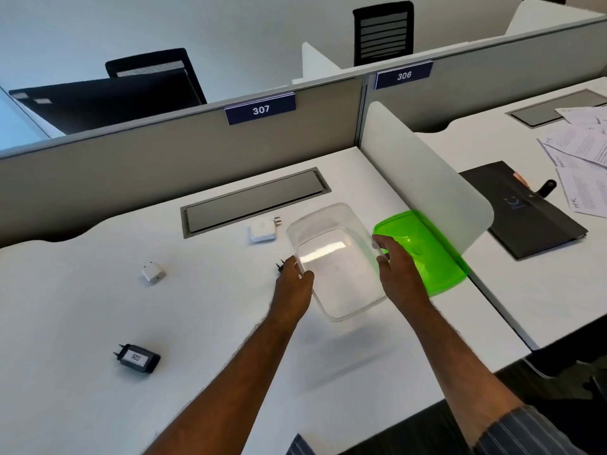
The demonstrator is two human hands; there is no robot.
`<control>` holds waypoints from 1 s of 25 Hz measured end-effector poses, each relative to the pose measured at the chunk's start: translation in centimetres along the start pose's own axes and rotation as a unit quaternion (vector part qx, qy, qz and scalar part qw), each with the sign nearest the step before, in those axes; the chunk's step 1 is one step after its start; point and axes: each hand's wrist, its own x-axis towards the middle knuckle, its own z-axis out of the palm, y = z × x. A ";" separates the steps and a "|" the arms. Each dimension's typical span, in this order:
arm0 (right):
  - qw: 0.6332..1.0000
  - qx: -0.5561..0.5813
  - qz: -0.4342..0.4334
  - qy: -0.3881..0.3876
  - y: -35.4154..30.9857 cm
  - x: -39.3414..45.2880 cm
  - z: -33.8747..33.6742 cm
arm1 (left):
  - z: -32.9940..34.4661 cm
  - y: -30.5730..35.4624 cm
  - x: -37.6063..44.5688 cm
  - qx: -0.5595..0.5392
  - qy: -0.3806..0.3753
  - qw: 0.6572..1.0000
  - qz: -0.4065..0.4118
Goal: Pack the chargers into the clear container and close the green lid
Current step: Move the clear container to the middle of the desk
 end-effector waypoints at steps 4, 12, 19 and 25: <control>0.999 0.003 -0.026 -0.033 -2.4 -1.0 2.2 | -3.9 -0.9 -0.9 0.026 0.026 0.999 0.020; 0.994 0.025 -0.045 -0.098 -7.2 -4.1 7.6 | -12.3 -4.5 -2.5 0.042 0.071 0.997 0.007; 0.984 0.021 -0.031 -0.174 -10.2 -7.3 11.7 | -18.2 -8.2 -4.0 0.035 0.094 0.995 -0.026; 0.976 0.019 0.001 -0.218 -11.3 -10.1 14.6 | -21.2 -11.3 -4.5 0.060 0.098 0.991 -0.064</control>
